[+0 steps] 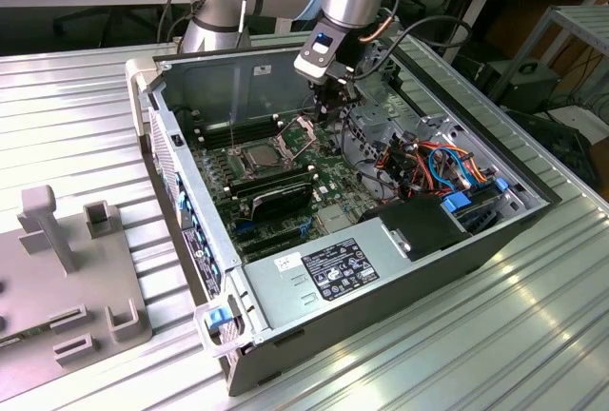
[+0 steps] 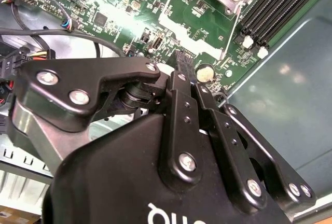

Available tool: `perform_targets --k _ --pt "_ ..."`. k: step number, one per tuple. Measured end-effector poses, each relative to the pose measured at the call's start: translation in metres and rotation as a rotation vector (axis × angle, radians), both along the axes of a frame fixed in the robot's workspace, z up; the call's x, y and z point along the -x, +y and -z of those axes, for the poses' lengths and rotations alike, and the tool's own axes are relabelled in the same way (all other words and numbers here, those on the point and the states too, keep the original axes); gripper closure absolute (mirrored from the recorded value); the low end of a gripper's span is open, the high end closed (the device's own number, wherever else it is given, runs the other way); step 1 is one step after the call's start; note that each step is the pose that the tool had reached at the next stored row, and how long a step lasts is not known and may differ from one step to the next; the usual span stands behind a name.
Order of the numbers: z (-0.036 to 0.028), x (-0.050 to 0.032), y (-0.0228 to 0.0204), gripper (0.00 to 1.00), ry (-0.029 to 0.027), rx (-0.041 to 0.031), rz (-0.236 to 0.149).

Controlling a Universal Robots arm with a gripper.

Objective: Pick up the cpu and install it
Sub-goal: 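Close the cpu cover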

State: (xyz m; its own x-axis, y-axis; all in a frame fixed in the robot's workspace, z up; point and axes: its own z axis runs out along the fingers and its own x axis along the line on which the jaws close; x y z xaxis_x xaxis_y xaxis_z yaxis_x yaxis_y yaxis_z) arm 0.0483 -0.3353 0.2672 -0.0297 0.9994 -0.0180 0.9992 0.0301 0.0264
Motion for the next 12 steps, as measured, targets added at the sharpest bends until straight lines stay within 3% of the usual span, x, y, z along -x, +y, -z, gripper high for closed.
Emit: perform_targets --k 12 --pt "0.0049 -0.0043 0.0000 0.89 0.0000 -0.0001 0.000"
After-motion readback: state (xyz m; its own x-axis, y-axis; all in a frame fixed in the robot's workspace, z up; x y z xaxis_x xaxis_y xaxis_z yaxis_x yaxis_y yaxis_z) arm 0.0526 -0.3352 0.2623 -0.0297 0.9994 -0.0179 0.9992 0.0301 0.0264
